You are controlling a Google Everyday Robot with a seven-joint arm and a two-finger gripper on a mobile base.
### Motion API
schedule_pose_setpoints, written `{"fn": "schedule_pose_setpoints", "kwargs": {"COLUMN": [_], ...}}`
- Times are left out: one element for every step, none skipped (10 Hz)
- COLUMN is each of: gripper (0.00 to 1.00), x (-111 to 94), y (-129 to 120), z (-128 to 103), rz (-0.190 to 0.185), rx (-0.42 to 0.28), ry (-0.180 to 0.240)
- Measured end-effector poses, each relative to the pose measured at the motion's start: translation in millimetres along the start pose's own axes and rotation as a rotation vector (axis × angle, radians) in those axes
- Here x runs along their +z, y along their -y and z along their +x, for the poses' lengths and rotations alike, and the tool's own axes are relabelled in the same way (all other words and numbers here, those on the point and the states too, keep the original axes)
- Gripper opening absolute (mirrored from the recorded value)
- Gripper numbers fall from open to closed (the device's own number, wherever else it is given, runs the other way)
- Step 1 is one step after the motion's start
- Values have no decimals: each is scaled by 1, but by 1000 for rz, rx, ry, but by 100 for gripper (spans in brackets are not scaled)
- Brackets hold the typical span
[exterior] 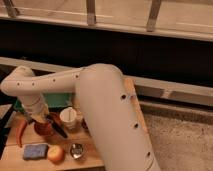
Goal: Wipe red bowl with brush
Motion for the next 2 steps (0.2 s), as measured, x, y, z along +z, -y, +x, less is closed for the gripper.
{"fn": "schedule_pose_setpoints", "kwargs": {"gripper": [0,0], "x": [1,0], "y": [-4,-6], "z": [0,2], "rz": [-2,-3], "rx": [14,30], "ry": [0,2]}}
